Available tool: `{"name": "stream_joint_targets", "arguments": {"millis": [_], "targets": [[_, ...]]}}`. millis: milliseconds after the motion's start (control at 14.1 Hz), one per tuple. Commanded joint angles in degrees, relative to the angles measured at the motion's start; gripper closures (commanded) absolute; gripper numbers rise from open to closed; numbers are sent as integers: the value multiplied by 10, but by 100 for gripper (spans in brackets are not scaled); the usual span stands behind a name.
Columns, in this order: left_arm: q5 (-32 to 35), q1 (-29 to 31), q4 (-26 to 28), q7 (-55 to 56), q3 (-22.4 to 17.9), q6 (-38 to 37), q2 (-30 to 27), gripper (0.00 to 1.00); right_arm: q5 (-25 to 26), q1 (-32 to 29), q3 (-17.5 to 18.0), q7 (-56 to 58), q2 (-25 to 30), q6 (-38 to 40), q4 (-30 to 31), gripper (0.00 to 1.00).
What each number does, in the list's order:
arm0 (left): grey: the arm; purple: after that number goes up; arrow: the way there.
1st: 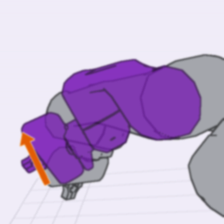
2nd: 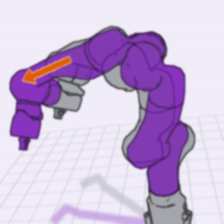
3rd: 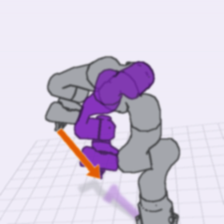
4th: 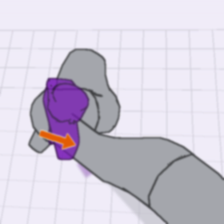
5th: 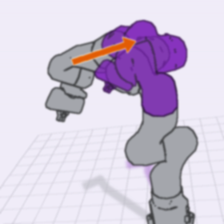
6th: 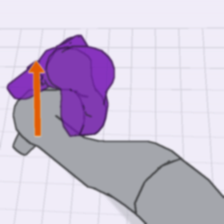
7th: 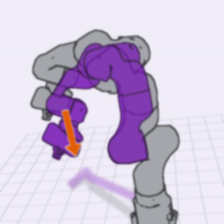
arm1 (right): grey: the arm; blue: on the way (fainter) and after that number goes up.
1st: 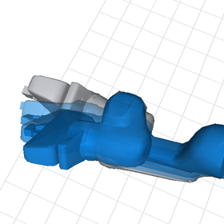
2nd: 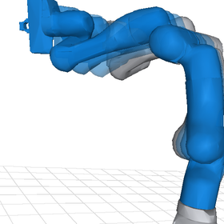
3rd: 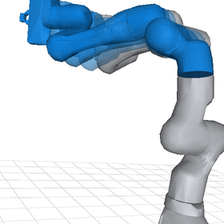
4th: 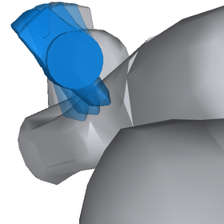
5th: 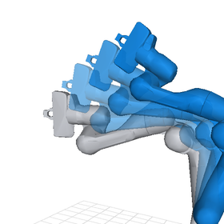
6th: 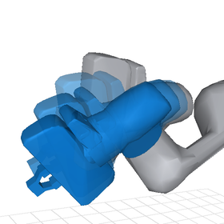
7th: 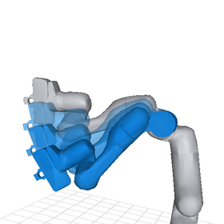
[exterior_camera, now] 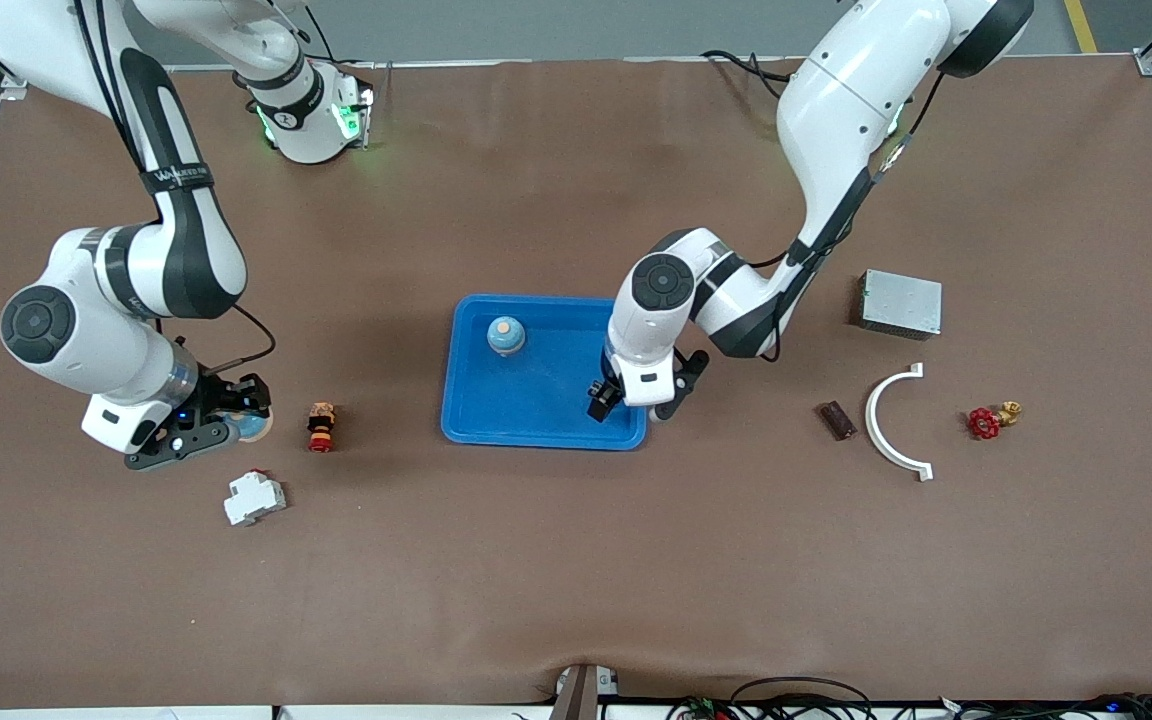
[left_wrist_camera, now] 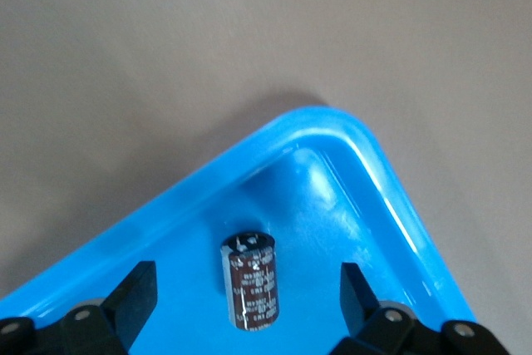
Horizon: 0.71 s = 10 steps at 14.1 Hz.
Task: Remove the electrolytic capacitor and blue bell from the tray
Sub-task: 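Grasp the second capacitor in the tray with the left gripper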
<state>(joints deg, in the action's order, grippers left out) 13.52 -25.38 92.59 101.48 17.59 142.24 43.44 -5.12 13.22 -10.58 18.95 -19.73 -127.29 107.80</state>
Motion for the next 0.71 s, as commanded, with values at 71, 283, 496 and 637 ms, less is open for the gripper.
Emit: {"name": "stream_joint_targets", "arguments": {"millis": [71, 283, 496, 637], "targets": [[12, -7, -14, 12, -5, 31, 30, 14, 10, -19, 9, 41, 8, -15, 25, 100], [12, -16, -14, 11, -6, 52, 43, 33, 11, -32, 9, 64, 9, -18, 42, 100], [12, -15, -14, 11, -6, 52, 38, 78, 11, -46, 10, 88, 9, -49, 68, 100], [12, -14, -14, 13, -6, 51, 33, 100, 10, -57, 10, 108, 10, -71, 86, 100]]}}
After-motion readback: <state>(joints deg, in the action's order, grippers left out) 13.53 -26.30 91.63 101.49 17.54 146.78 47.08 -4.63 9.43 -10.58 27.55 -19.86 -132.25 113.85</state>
